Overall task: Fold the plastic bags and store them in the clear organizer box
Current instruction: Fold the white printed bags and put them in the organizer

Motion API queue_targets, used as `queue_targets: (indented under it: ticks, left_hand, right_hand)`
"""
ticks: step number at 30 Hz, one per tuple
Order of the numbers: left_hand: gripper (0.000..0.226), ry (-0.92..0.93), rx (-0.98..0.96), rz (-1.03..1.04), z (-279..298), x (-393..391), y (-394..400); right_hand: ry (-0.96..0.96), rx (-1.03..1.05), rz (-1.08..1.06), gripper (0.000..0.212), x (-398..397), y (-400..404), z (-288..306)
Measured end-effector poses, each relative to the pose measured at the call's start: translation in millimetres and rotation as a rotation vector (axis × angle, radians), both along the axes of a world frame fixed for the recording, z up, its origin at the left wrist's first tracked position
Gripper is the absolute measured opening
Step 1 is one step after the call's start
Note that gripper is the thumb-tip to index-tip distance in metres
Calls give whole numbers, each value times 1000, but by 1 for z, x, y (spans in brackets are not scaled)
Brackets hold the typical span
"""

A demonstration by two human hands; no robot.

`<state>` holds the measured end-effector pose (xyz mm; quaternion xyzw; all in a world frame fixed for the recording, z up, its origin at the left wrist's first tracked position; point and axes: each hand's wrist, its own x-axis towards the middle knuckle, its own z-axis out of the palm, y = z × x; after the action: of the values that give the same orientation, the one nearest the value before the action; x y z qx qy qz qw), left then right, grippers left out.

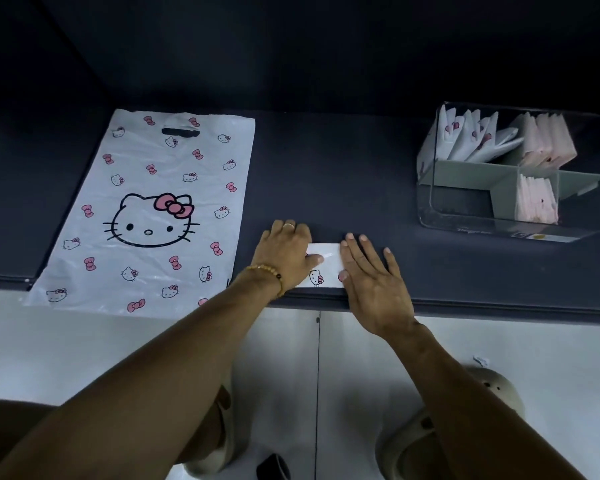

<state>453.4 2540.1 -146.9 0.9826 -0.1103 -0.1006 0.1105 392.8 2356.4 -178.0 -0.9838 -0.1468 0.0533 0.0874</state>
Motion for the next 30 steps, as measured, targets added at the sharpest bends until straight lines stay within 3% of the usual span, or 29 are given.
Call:
queue_targets:
  ticks: [3, 6, 9, 11, 13, 16, 20, 25, 30]
  left_hand:
    - [41, 124, 60, -66, 3, 11, -6]
    - [28, 228, -37, -71, 9, 13, -8]
    - [13, 370, -267, -25, 21, 16, -5]
    - [13, 424, -487, 32, 33, 19, -11]
    - [12, 456, -668, 41, 47, 25, -28]
    - [12, 454, -840, 21, 65, 39, -73]
    - [16, 356, -1000, 36, 81, 60, -143]
    - [11, 6, -921, -23, 88, 99, -212]
    - [35, -321, -420, -170, 79, 132, -247]
  right_hand:
    - [15, -16, -1, 54, 0, 0, -2]
    - [41, 15, -12, 56, 1, 1, -1]
    - [95, 285, -150, 53, 5, 4, 7]
    - [188, 575, -339, 38, 10, 0, 24]
    - [151, 784, -527, 26, 17, -15, 43]
    - [92, 978, -728, 36, 28, -56, 71]
    - [-25, 1111, -786, 31, 40, -116, 101]
    - [-322, 1231, -1014, 31, 50, -174, 110]
    - [-408, 1261, -1088, 25, 61, -202, 106]
